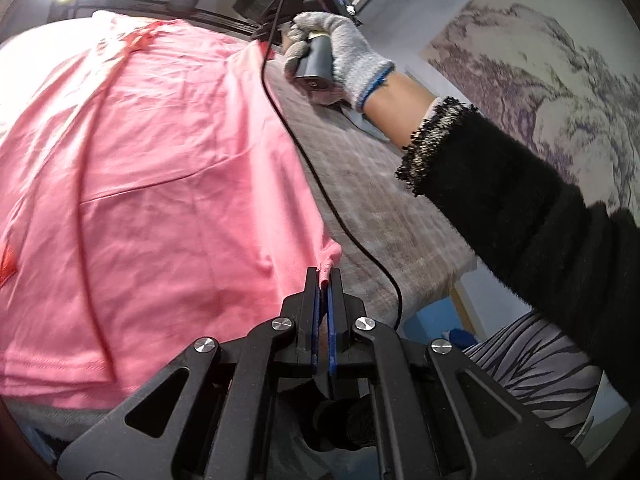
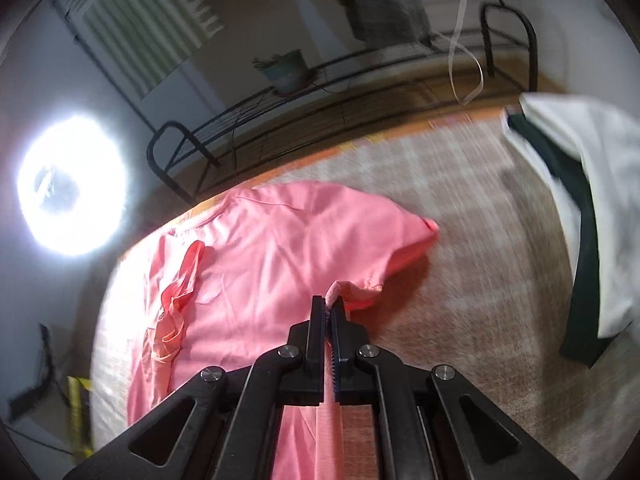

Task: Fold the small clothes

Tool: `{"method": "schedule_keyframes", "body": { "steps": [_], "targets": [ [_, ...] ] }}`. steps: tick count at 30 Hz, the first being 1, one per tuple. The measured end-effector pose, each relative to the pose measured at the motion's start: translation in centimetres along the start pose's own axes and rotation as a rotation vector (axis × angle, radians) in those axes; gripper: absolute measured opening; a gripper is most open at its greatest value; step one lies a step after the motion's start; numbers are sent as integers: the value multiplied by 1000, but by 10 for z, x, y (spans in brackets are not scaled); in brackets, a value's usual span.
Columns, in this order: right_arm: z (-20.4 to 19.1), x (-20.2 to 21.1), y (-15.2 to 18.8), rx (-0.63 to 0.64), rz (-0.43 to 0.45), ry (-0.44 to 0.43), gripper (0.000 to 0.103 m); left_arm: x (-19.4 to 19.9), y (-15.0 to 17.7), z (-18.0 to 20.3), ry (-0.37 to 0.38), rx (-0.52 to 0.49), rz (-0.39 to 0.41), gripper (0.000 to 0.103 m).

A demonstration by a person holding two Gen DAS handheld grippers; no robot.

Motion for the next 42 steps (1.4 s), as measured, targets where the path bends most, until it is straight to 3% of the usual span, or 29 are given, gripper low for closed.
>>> {"method": "schedule_keyframes", "body": {
  "steps": [7,11,20,26,28,29,32,35,39,42],
  "targets": [
    [-78,-2,-3,176,20,153,0,30,16,-41,42,180,68,0],
    [-125,-21,2,255,2,198,0,38,33,-70,44,281,90,0],
    [-197,-74,21,387,-55,272,0,38,56,-101,10,370,75,0],
    [-201,-98,29,411,-109,259,4,42,54,-96,-16,326,65,0],
    [-198,-99,32,408,-143,194,30,45,51,-90,-19,293,55,1],
    [-196,-97,33,405,-155,149,32,49,50,-85,-23,265,54,1],
    [-187,-77,33,393,-174,18,32,60,48,-76,-53,192,59,1],
    [-169,-45,26,376,-136,-75,32,70,51,-75,-75,164,52,1],
    [-121,-16,1,242,-61,-81,34,92,44,-90,-121,181,45,1],
    [-97,-16,-11,186,-43,-54,32,115,25,-111,-165,217,65,1]
  ]
}}
Point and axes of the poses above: each gripper's, at about its wrist camera, not at the fingertips, and x roughly against the way its jaws point, z to its right, y to its underside, the point moved 5 cm from there along -x, roughly the way its jaws point, and after that the axes turned 13 degrees about -z, right-handed, at the moved point
